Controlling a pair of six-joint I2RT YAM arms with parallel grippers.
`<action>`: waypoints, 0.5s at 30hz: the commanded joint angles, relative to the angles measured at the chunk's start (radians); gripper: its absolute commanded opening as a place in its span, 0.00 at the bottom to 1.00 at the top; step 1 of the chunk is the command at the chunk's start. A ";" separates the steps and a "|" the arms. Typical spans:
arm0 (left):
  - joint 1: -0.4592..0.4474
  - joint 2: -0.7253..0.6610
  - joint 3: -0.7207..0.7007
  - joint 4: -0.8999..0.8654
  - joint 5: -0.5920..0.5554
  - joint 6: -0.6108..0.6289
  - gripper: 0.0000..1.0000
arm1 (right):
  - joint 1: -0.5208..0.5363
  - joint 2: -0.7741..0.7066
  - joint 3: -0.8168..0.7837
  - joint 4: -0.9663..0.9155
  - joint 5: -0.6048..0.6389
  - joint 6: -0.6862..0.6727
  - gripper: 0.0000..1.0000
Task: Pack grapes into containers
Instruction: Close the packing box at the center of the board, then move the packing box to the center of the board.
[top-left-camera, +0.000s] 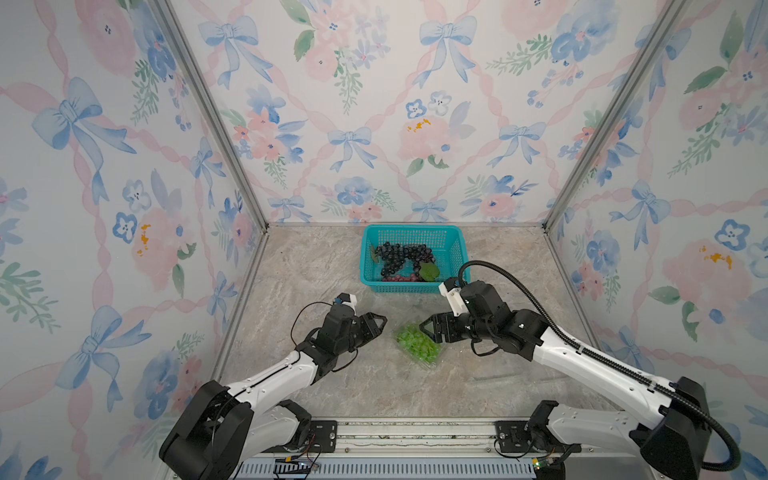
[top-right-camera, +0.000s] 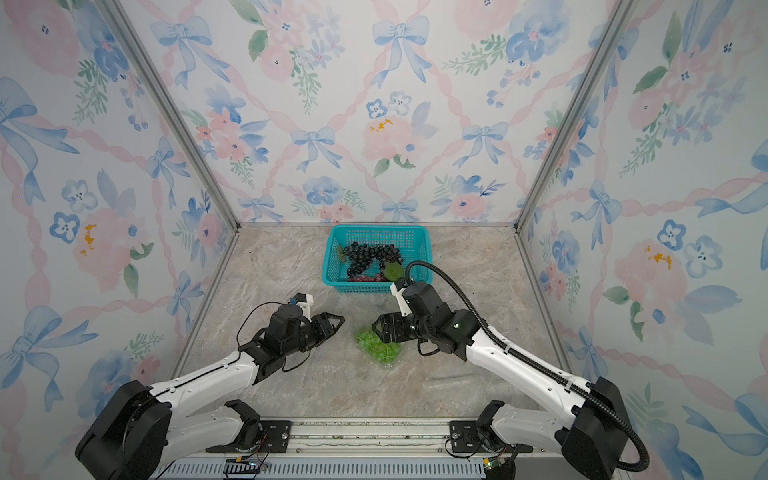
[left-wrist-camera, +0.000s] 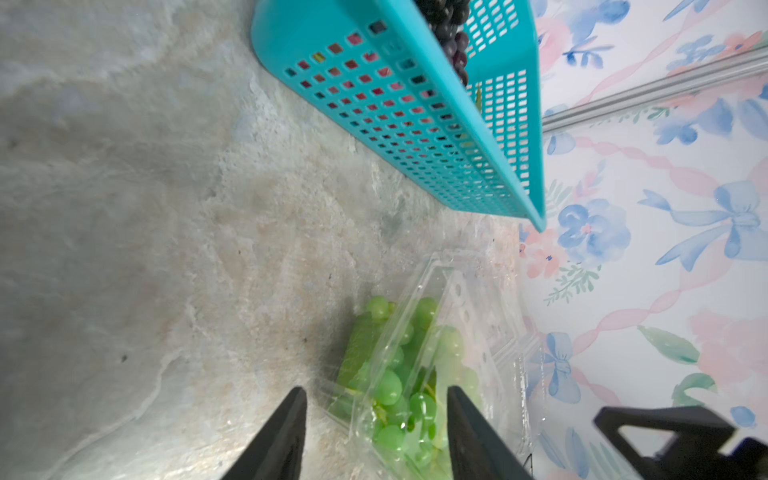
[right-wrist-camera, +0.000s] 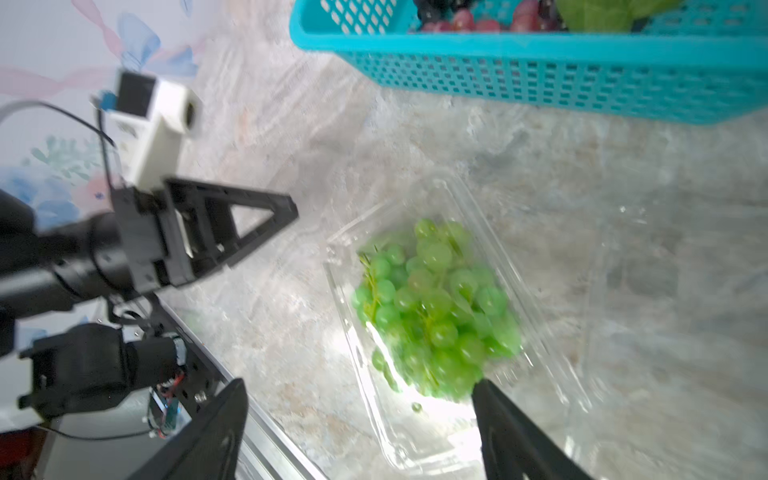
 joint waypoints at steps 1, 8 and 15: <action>0.015 -0.019 0.038 -0.050 -0.030 0.051 0.57 | 0.025 0.014 -0.068 -0.093 0.041 0.052 0.86; 0.032 -0.018 0.085 -0.051 -0.038 0.062 0.58 | 0.045 0.025 -0.119 -0.028 0.069 0.143 0.88; 0.053 -0.032 0.096 -0.049 -0.020 0.062 0.59 | 0.051 0.114 -0.082 0.010 0.049 0.144 0.88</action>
